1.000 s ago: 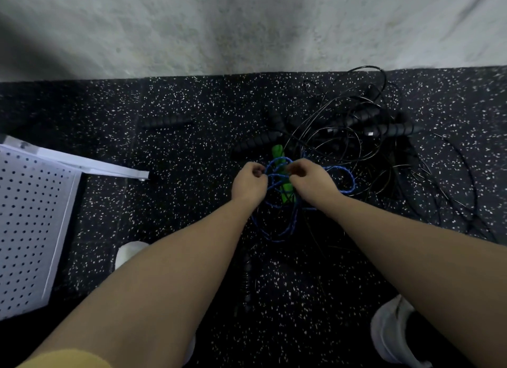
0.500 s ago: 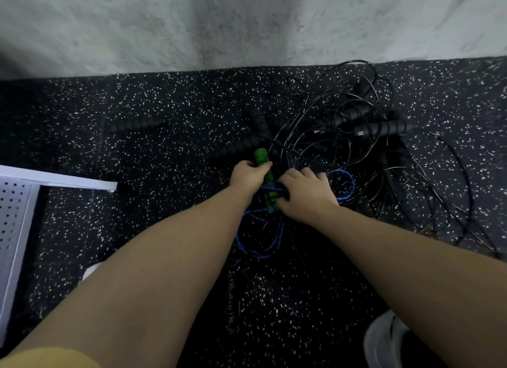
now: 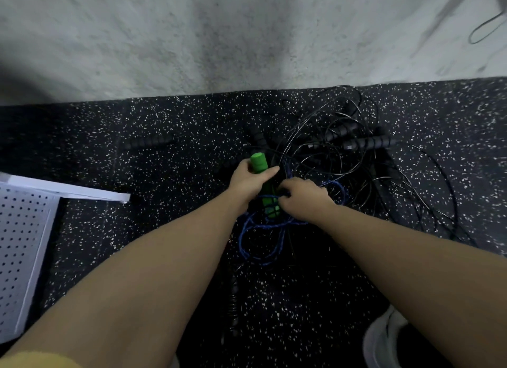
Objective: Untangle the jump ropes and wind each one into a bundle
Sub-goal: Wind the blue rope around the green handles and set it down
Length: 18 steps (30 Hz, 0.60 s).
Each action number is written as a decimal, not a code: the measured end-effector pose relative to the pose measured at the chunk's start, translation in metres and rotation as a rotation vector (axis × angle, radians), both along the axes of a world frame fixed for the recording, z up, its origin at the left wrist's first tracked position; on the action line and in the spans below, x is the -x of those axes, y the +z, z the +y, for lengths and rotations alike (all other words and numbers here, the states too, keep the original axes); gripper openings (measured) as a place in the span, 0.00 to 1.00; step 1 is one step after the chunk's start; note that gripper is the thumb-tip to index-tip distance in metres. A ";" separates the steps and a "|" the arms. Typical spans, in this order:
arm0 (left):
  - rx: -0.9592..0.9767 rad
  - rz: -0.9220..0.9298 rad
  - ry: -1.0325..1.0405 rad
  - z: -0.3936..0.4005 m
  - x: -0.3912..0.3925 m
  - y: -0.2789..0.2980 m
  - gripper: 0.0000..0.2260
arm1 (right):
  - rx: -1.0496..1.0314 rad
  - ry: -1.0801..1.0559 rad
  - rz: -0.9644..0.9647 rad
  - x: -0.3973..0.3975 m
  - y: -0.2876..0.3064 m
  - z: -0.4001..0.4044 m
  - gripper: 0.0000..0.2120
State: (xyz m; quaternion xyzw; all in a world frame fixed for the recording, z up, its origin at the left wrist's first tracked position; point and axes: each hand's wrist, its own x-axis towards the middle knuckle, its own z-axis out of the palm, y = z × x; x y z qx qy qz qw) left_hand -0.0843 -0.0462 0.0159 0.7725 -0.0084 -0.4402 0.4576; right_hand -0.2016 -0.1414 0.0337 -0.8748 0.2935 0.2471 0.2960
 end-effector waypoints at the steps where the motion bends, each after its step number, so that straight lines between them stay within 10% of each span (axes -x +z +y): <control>1: 0.026 -0.011 0.005 0.003 -0.001 0.009 0.19 | 0.006 -0.024 -0.027 -0.003 0.009 0.000 0.18; 12: 0.245 -0.294 -0.051 0.035 0.002 0.179 0.13 | -0.177 -0.091 -0.381 0.002 0.142 0.013 0.27; 18: 0.502 -0.316 0.115 0.058 0.026 0.268 0.12 | -0.018 -0.075 -0.518 0.016 0.212 0.029 0.14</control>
